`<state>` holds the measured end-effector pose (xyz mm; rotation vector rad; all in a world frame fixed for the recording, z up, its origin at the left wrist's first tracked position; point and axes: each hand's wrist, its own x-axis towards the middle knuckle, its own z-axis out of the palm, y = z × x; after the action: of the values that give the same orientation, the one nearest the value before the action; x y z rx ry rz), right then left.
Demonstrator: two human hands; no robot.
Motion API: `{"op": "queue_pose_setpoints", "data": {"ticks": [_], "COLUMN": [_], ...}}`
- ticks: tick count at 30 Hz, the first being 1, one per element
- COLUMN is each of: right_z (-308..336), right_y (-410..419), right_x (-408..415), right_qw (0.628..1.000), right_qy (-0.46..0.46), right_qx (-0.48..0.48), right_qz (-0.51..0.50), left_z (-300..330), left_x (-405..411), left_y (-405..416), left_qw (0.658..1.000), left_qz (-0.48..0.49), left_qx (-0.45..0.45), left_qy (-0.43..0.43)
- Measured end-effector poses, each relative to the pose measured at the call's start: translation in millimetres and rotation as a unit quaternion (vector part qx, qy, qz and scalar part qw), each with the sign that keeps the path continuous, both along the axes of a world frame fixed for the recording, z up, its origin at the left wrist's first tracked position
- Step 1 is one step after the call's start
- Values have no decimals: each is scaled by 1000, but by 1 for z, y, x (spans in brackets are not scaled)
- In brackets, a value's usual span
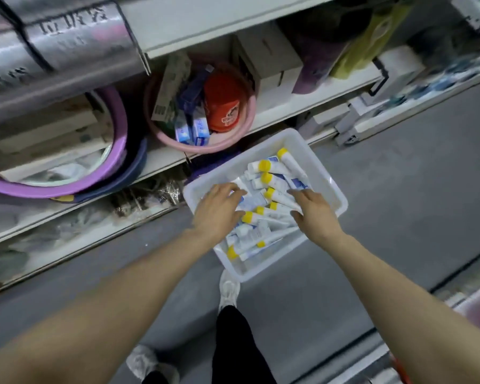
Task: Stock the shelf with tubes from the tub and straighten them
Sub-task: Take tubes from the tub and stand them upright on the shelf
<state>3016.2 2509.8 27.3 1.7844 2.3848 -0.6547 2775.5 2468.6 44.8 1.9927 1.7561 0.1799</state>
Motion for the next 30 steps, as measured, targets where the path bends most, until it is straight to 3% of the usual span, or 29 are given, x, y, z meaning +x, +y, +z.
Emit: {"op": "queue_pose_setpoints", "data": {"ticks": [6,10,16,21,26,30], "right_z": [-72,-110,-148,-172,-172,-147], "right_y": [-6,1,17,27,40,58], "right_x": [3,-2,-23,-57,-73,-70], "right_qw": [995,992,990,981,969,969], "right_qy": [-36,-26,36,29,-30,-6], "right_qx": [-91,-116,-116,-139,-157,-174], "right_qz": [35,48,67,134,188,177], "left_z": [-88,-127,-162,-174,-172,-160], "left_x": [29,38,58,62,57,51], "left_y": [-23,-30,-32,-33,-33,-26], "left_qw": [984,969,964,967,969,958], "left_qz": [-9,-15,-5,39,31,41], "left_qx": [-170,-236,-251,-247,-245,-284], "left_qy": [43,67,86,51,3,-8]}}
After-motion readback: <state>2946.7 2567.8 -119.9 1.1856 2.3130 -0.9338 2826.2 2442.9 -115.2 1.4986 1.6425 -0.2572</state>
